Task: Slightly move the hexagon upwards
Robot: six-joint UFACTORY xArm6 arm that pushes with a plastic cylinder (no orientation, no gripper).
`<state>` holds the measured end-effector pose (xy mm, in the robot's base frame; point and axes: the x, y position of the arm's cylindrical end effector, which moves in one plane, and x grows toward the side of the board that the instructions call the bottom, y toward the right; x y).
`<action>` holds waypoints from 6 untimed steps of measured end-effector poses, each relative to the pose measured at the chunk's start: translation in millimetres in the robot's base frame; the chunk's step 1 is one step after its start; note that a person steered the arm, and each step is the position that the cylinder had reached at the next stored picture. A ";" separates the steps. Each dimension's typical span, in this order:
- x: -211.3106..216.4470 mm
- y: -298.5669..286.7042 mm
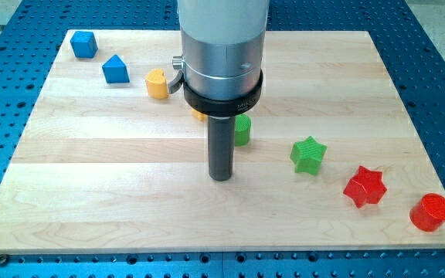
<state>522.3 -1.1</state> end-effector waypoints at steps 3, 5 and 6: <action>0.0 2.9; -40.3 -35.1; -77.1 -26.3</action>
